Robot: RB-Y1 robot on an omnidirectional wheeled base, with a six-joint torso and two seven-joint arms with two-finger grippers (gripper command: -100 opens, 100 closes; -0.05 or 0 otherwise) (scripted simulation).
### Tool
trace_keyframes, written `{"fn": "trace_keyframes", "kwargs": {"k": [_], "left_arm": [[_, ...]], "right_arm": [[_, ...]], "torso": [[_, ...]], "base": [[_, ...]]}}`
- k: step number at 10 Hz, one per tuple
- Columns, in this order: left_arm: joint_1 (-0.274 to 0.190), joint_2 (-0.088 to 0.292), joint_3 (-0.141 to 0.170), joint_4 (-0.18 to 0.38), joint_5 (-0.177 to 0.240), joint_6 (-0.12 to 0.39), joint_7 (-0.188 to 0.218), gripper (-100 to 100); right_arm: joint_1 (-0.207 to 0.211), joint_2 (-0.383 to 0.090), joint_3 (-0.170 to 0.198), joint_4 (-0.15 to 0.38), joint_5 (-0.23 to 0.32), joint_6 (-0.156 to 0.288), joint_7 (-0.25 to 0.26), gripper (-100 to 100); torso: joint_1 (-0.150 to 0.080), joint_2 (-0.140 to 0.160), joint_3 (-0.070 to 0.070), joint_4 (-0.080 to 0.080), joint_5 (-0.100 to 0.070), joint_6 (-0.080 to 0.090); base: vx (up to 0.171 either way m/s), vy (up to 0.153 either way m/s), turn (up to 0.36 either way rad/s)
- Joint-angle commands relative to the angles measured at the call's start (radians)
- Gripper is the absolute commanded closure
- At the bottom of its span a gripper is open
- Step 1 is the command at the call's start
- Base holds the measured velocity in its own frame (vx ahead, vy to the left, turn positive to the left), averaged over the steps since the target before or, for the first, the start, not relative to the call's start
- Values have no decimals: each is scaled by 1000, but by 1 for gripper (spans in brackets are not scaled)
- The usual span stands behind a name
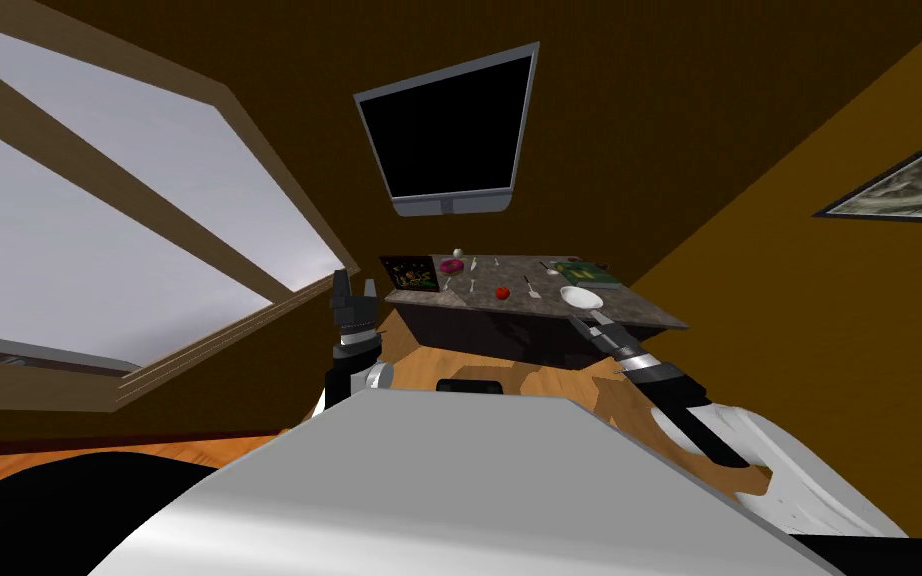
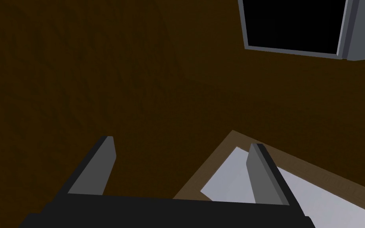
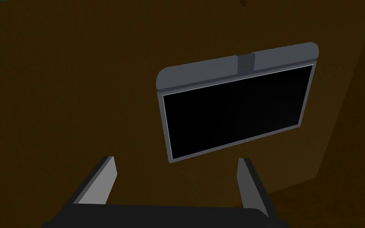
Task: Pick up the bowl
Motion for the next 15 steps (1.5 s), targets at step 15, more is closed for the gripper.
{"fn": "trace_keyframes", "kwargs": {"k": [15], "left_arm": [[0,0,0,0,0,0,0,0]], "right_arm": [[39,-225,-136,270,464,-114,71,-100]], "torso": [[-5,-3,-2,-1,-1,0]], "base": [[26,38,110]]}}
